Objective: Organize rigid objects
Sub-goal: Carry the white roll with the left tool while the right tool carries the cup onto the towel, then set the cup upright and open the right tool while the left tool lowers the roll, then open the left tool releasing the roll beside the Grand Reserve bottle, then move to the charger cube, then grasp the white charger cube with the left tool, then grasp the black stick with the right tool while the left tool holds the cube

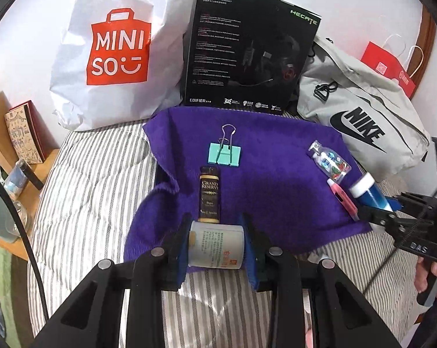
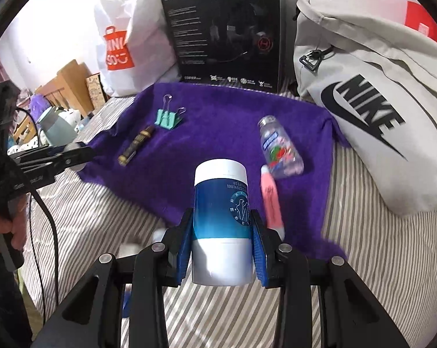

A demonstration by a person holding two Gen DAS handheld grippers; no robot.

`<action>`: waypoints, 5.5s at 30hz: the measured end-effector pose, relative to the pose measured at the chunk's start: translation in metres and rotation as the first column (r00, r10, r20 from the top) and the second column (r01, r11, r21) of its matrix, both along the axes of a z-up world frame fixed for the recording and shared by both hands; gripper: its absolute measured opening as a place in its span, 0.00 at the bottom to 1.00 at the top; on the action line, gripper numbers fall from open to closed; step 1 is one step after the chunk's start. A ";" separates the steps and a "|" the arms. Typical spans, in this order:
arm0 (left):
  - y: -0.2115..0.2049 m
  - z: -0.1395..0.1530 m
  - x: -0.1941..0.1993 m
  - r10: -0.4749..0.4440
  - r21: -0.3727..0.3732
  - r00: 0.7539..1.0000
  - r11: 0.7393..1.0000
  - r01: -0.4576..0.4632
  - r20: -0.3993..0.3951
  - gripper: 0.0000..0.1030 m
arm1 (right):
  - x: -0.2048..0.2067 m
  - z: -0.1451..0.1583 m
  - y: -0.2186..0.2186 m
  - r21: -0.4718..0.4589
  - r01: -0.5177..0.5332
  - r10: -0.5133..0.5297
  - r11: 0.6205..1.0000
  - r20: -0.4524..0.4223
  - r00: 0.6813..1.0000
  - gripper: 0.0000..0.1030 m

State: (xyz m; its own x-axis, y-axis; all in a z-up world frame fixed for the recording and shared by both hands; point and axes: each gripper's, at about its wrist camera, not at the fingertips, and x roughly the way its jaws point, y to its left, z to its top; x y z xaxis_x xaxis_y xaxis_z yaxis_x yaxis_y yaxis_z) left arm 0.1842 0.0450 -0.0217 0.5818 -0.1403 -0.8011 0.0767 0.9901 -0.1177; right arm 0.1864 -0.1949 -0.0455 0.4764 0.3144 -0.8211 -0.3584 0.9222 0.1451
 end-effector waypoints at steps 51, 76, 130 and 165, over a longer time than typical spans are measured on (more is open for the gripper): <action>-0.059 -0.051 0.100 -0.104 -0.004 0.991 0.995 0.104 -0.083 0.29 | 0.014 -0.006 -0.031 -0.018 0.044 -0.044 0.999 -0.019 0.999 0.54; -0.068 -0.042 0.053 -0.109 0.105 0.993 0.988 0.114 -0.051 0.51 | -0.052 -0.016 -0.059 0.047 0.131 -0.128 0.990 -0.068 0.990 0.56; -0.107 -0.062 -0.065 -0.286 0.161 0.954 0.941 0.296 -0.086 0.25 | -0.112 -0.035 -0.034 0.026 0.100 -0.096 0.995 -0.132 0.987 0.61; -0.014 -0.062 -0.065 -0.101 0.053 0.992 0.993 0.106 -0.081 0.24 | -0.081 -0.056 0.070 -0.133 -0.100 0.100 0.986 -0.006 0.995 0.21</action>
